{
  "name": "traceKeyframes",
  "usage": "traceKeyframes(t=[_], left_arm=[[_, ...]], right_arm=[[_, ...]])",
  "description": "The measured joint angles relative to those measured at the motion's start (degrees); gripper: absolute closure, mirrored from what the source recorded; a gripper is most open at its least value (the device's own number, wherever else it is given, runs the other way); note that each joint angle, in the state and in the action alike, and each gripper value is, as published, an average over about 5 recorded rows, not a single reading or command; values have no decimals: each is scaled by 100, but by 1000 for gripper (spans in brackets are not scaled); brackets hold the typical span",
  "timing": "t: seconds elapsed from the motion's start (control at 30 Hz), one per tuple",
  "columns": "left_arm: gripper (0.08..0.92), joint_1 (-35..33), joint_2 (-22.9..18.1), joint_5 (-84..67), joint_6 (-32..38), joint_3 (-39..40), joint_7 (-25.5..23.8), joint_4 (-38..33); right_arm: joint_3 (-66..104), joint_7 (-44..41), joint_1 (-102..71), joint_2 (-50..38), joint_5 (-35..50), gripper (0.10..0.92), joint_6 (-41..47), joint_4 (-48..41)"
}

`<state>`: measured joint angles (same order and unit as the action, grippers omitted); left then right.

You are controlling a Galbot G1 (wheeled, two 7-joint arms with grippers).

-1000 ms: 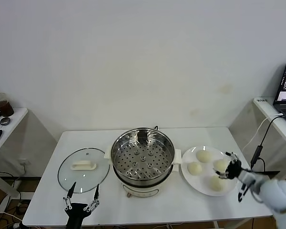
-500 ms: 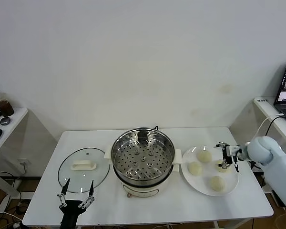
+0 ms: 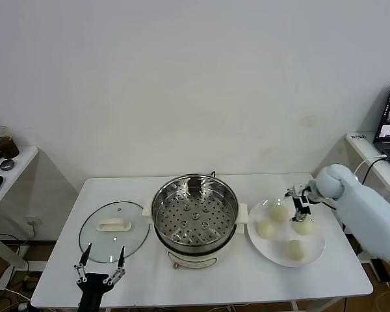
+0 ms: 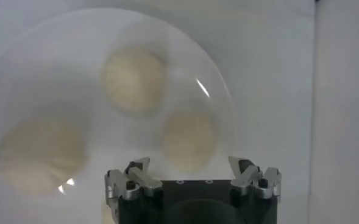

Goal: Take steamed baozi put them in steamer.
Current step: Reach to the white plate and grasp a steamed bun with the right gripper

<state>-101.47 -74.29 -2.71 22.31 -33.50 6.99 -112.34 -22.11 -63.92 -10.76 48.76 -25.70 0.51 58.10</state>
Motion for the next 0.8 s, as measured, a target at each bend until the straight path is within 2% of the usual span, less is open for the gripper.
traceKeyframes(t=[0.5,0.63,0.8], left_arm=[[177,22,1,9,79,-94,-10,18],[177,26,6,9,92,-130,-10,24],[177,29,12,7,97,-165,-14,16]], right_arm=[[-243,85,208,456,-221,207,-27,-597],[-271,78,218,527,-276,244,-26,-707],[-288,73,215,590,-322,334,-15,-803]])
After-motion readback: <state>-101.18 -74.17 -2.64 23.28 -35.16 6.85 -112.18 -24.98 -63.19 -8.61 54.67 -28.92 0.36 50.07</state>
